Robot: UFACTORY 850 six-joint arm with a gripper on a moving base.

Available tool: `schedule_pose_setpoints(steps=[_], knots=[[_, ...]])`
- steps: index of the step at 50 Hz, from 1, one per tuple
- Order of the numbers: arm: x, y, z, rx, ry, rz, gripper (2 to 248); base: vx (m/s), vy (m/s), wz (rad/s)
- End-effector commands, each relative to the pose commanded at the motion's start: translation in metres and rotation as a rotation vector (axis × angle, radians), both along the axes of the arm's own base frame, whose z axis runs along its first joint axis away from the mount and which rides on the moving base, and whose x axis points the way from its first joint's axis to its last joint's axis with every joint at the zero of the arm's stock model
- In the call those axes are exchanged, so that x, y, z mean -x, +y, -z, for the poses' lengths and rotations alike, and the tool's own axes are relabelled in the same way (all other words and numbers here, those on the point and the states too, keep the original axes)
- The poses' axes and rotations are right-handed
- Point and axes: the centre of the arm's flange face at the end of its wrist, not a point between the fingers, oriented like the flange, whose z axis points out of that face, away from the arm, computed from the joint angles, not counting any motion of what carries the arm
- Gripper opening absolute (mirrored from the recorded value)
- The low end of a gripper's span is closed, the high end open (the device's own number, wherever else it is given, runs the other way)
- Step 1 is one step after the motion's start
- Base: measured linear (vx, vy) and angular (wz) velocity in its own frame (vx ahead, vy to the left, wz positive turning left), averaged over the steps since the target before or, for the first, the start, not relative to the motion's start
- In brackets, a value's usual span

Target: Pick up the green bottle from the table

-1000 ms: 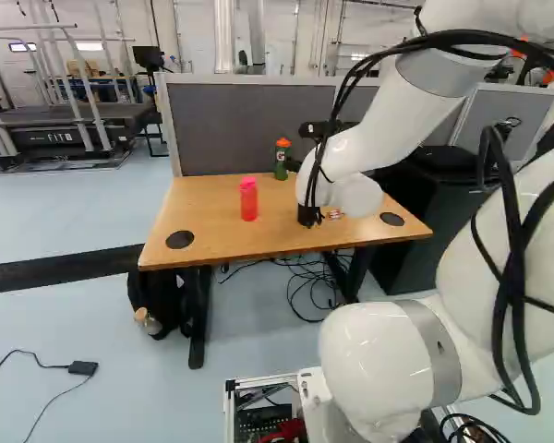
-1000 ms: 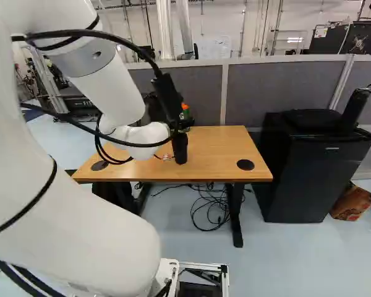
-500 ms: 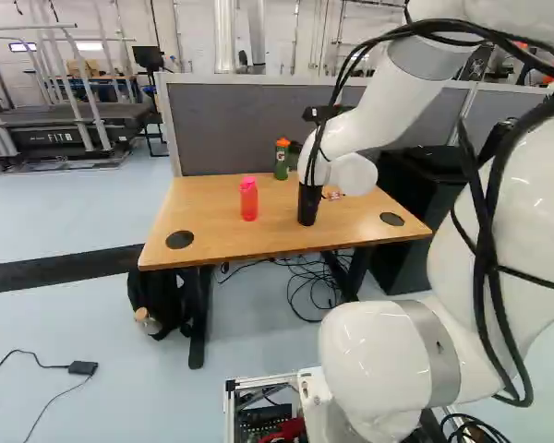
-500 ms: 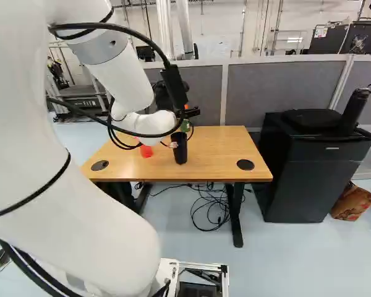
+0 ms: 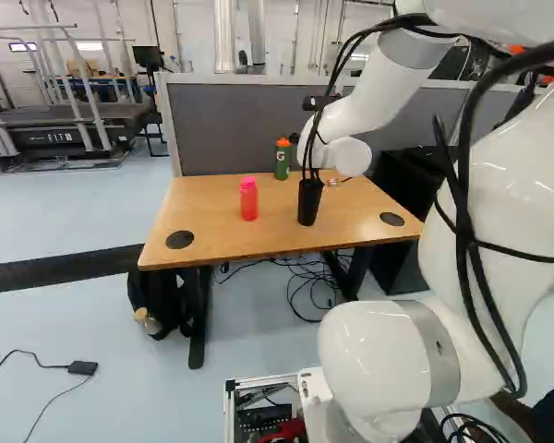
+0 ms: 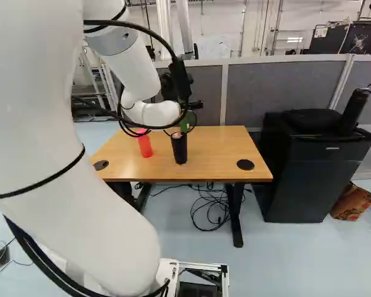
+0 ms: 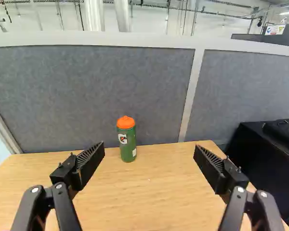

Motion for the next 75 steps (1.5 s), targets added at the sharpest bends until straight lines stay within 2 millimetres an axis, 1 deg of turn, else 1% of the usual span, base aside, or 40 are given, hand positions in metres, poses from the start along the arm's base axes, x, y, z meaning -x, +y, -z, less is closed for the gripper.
schedule_pose_setpoints(steps=[17, 28, 38, 64, 75], knots=[[-0.031, 0.006, -0.005, -0.008, 0.105, -0.017, 247, 0.000, 0.000, 0.000], [-0.052, 0.011, -0.008, -0.009, 0.131, -0.029, 247, 0.000, 0.000, 0.000], [-0.073, 0.014, 0.002, -0.010, 0.148, -0.038, 247, 0.000, 0.000, 0.000], [-0.128, 0.025, 0.037, -0.012, 0.207, -0.060, 247, 0.000, 0.000, 0.000], [-0.151, 0.029, 0.043, -0.011, 0.203, -0.067, 247, 0.000, 0.000, 0.000]])
